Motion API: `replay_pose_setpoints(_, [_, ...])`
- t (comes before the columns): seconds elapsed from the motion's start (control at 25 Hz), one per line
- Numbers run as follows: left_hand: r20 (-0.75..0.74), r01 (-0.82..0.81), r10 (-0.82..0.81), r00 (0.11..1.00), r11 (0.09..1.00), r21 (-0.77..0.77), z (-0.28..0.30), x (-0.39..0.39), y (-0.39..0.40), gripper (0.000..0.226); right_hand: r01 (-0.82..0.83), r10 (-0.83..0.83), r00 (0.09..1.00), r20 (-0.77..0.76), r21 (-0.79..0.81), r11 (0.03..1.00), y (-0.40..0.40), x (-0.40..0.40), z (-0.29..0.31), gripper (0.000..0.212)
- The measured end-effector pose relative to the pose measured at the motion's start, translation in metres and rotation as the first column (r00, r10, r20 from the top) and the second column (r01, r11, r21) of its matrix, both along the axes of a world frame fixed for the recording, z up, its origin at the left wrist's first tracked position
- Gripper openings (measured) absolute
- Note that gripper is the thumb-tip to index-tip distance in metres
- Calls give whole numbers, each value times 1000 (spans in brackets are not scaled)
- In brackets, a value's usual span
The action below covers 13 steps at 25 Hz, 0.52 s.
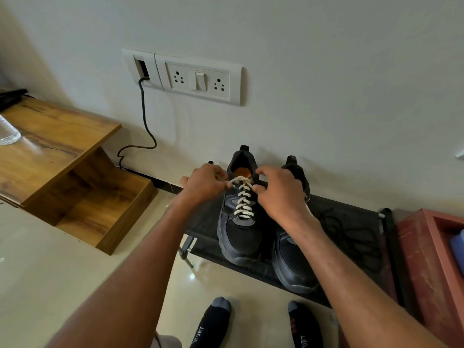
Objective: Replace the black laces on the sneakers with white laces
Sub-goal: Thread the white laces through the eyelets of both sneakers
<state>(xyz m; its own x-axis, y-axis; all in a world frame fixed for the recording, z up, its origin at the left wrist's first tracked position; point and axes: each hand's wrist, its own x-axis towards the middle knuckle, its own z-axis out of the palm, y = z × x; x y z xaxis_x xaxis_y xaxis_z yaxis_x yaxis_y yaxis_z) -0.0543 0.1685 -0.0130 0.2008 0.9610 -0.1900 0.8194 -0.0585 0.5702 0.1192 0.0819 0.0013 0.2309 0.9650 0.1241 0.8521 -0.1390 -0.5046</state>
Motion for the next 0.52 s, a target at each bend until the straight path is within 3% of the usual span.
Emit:
replay_pose_setpoints(0.16, [39,-19,16,999,998,64,-11,18,-3,20,36,-35,999,10,-50,998,9,-9,-9,25])
replay_pose_setpoints(0.32, [147,27,-35,988,998,62,-12,21,-5,22,64,-80,984,-159,-104,993,17,-10,-12,15])
replay_pose_setpoints(0.52, [117,-58,41,992,987,153,-10,12,-2,23,141,-140,990,29,-45,989,17,3,-8,14])
